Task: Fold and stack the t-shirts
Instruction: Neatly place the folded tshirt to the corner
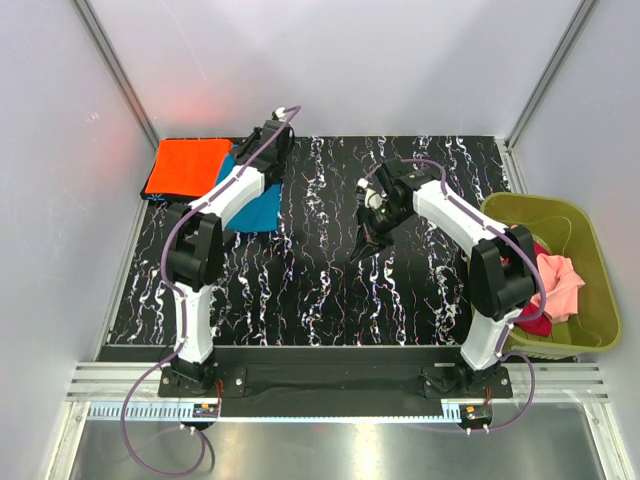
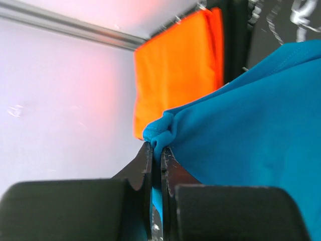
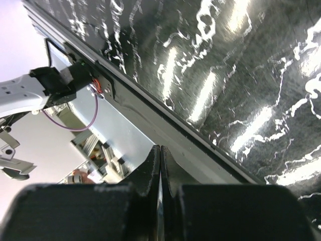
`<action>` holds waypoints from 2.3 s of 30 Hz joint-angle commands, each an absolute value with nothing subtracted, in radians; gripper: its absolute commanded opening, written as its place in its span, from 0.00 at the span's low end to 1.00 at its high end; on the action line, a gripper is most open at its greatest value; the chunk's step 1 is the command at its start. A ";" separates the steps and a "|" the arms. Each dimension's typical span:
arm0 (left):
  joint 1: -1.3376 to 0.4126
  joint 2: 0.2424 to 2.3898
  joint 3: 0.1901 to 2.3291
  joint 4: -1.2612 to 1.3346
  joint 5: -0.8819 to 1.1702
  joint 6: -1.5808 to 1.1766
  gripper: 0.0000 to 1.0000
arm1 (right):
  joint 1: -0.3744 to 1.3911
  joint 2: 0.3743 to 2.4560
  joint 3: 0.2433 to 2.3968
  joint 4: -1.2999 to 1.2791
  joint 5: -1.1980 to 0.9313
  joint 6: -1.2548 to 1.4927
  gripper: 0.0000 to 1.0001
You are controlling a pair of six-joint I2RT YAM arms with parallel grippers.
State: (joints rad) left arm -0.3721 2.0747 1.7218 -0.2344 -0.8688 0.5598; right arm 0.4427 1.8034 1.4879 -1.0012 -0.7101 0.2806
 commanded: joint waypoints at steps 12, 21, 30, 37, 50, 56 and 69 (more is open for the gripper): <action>-0.268 2.126 1.871 -0.008 -0.842 0.969 0.00 | 0.439 1.913 1.536 -1.071 -0.712 0.268 0.03; -0.238 2.053 1.855 -0.017 -0.796 1.051 0.00 | 0.437 1.937 1.551 -1.071 -0.718 0.265 0.03; -0.201 1.976 1.778 -0.034 -0.736 1.083 0.00 | 0.439 1.954 1.560 -1.065 -0.736 0.270 0.03; -0.179 1.941 1.750 -0.034 -0.692 1.111 0.00 | 0.439 1.962 1.560 -1.066 -0.742 0.272 0.03; -0.143 1.954 1.733 -0.003 -0.677 1.155 0.00 | 0.439 1.986 1.574 -1.071 -0.750 0.275 0.03; -0.133 1.947 1.700 0.020 -0.638 1.149 0.00 | 0.437 2.006 1.606 -1.074 -0.752 0.278 0.02; -0.100 2.108 1.799 0.092 -0.644 1.232 0.00 | 0.437 2.043 1.615 -1.086 -0.747 0.276 0.02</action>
